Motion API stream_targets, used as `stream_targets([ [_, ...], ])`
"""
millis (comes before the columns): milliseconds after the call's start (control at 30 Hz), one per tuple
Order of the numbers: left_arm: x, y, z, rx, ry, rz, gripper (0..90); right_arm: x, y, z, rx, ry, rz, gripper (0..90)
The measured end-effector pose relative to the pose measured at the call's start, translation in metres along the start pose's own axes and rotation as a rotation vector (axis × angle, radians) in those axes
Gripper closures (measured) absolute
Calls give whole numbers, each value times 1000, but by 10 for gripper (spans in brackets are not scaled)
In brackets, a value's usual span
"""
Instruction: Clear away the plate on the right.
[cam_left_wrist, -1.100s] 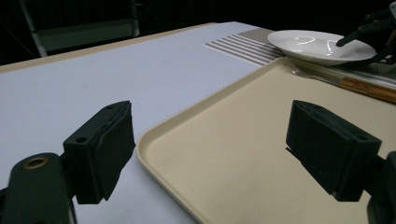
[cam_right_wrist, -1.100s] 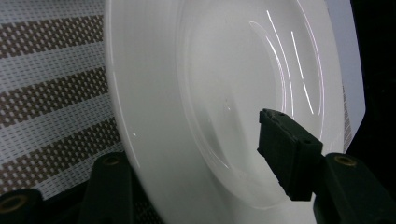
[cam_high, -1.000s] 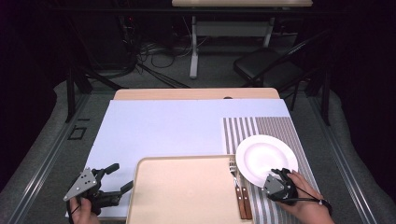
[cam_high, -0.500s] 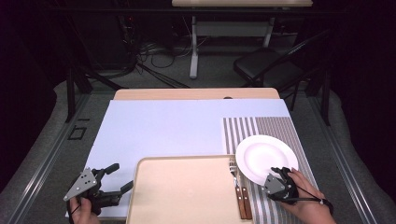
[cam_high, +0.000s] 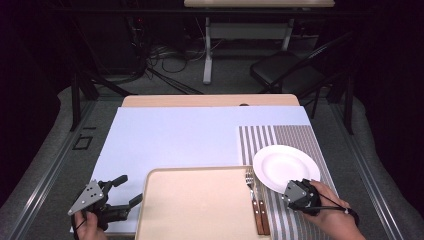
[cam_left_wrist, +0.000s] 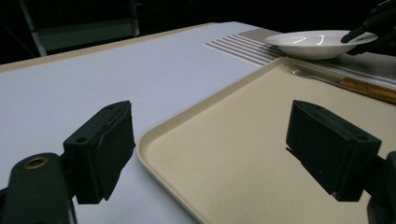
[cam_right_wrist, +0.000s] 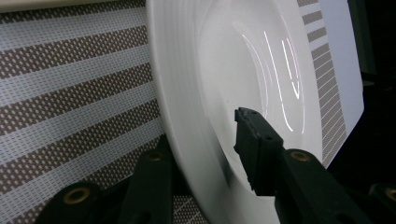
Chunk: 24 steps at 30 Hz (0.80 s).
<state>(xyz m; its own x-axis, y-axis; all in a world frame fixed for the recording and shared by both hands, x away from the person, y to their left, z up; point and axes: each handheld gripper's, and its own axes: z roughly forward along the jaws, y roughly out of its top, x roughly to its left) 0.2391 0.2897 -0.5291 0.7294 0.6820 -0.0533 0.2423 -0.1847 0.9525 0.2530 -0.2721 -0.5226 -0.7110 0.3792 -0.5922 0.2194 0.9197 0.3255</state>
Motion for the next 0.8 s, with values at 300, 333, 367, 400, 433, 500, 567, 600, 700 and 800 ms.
stream_targets([
  [300, 0, 0, 0, 3, -1, -1, 155, -1, 3, -1, 22, 15, -29, 766],
  [333, 0, 0, 0, 2, -1, -2, 155, -1, 4, -1, 21, 9, -35, 773],
  [367, 0, 0, 0, 2, -1, -2, 155, -1, 5, -1, 19, 8, -36, 780],
  [400, 0, 0, 0, 2, 0, -2, 155, -1, 6, -1, 18, 7, -37, 785],
  [433, 0, 0, 0, 2, 0, -2, 155, -1, 6, -1, 16, 5, -39, 791],
  [500, 0, 0, 0, 2, 0, -3, 155, -1, 8, -1, 19, -1, -46, 801],
  [567, 0, 0, 0, 1, 1, -3, 155, -1, 9, -1, 16, -7, -57, 812],
  [600, 0, 0, 0, 1, 1, -3, 155, -1, 11, -1, 18, -12, -55, 818],
  [700, 0, 0, 0, 0, 1, -3, 155, -1, 14, 0, 19, -18, -62, 823],
  [800, 0, 0, 0, 0, 2, -4, 155, 0, 16, 0, 31, -25, -70, 825],
])
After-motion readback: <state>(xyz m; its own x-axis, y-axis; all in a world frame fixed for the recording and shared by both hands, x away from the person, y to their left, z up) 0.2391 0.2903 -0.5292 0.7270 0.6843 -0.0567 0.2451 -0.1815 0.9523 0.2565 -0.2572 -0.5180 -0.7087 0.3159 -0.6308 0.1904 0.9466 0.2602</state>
